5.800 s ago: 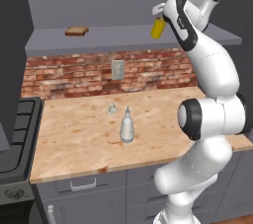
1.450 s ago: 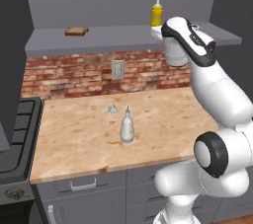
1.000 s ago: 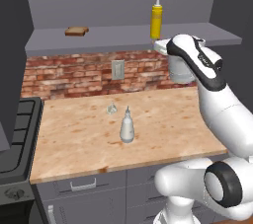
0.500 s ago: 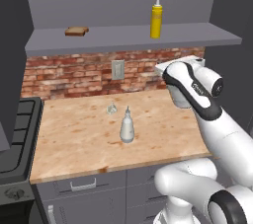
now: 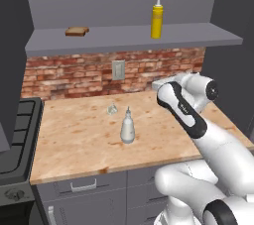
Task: Pick the mustard and oil and vinegar bottle from the counter and place them in the cabinet.
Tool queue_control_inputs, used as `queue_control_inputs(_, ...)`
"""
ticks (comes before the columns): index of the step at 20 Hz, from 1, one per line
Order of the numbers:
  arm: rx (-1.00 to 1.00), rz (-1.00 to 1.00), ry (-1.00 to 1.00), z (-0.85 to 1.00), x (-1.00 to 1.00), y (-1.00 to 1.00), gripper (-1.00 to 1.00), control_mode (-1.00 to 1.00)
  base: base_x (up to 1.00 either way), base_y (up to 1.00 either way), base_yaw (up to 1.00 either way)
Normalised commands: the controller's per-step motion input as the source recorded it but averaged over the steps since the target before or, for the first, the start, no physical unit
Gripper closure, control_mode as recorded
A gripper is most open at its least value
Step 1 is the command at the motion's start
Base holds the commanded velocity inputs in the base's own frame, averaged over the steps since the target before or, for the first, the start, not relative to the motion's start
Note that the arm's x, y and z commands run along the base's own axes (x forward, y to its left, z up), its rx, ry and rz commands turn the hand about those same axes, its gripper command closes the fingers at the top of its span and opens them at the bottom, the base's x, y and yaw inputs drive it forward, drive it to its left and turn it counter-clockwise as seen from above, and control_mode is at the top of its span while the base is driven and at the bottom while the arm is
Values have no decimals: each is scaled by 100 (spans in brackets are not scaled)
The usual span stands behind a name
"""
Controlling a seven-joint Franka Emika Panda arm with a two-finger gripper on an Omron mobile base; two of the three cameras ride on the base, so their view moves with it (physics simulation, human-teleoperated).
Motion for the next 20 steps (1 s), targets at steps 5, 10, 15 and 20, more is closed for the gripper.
queue_control_inputs(5, 0, 0, 32, -50, 1, 0, -100, -100, 0, 0, 0)
queue_control_inputs(10, 0, 0, 29, -49, 0, 0, -100, -100, 0, 0, 0)
queue_control_inputs(15, 0, 0, 27, -48, 0, 0, -100, -100, 0, 0, 0)
queue_control_inputs(20, 0, 1, 10, -37, -3, 1, -100, -100, 0, 0, 0)
